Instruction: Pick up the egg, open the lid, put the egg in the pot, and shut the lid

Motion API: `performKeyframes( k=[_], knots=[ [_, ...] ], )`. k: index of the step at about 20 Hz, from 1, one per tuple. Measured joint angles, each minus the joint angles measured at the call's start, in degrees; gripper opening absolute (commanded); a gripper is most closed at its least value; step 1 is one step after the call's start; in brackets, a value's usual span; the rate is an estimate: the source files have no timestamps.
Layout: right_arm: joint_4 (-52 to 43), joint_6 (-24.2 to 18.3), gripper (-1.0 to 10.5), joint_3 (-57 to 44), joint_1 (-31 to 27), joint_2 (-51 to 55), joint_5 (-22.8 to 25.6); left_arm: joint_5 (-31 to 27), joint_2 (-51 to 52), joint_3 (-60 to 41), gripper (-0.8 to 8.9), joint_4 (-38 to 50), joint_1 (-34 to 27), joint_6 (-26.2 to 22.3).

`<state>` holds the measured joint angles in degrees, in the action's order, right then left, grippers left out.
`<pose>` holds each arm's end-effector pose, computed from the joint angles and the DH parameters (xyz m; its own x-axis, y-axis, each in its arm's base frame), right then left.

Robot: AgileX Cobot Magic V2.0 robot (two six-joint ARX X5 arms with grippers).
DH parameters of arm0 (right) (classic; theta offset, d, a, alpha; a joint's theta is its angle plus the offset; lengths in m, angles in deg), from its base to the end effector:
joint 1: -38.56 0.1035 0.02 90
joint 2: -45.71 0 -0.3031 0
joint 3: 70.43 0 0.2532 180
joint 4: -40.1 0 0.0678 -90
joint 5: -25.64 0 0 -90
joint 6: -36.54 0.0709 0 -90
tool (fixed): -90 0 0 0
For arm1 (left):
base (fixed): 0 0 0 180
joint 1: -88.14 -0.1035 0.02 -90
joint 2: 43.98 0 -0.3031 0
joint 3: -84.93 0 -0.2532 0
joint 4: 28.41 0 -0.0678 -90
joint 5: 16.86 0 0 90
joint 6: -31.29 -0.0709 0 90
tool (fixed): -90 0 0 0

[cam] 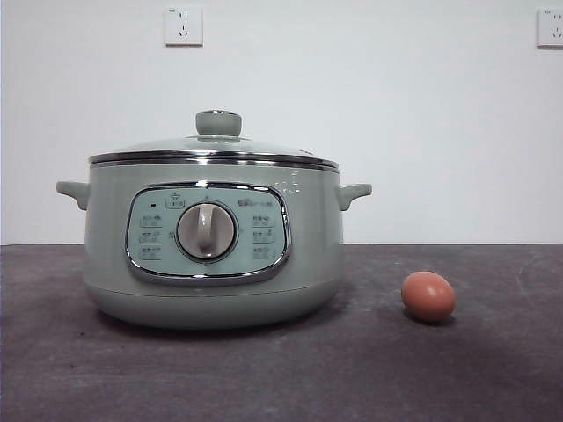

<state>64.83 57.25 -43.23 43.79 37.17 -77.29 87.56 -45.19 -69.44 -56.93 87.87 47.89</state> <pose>0.0944 0.0246 0.2150 0.9447 0.3112 -0.1031 -0.2531 0.8923 0.3738 0.0837 -0.0173 0.2048 0.9672 -0.2445 -0.0692 0.2132 0.9291 -0.3020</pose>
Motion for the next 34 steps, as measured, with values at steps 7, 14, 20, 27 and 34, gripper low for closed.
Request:
performKeyframes(
  k=[7, 14, 20, 27, 34],
  knots=[
    [12.24, -5.77, -0.1, 14.53, 0.0, -12.28, -8.26, 8.15, -6.25, 9.31, -0.07, -9.99, 0.0, -0.2],
    [30.75, -16.28, -0.1, 31.28, 0.02, -24.48, -14.14, 18.32, -15.76, 19.34, -0.07, -20.76, 0.0, -5.35],
    [46.77, -24.02, -0.1, 41.97, 0.04, -32.3, -15.23, 25.62, -23.34, 27.71, -0.07, -30.58, 0.0, -11.47],
    [59.58, -29.59, -0.1, 45.77, 0.04, -36.59, -15.37, 27.8, -28.44, 35.93, -0.07, -43.54, 0.0, -18.82],
    [59.6, -30.58, 3.2, 45.77, 0.04, -37.66, -15.37, 27.54, -29.18, 37.03, 4.99, -46.64, 0.0, -21.33]
  ],
)
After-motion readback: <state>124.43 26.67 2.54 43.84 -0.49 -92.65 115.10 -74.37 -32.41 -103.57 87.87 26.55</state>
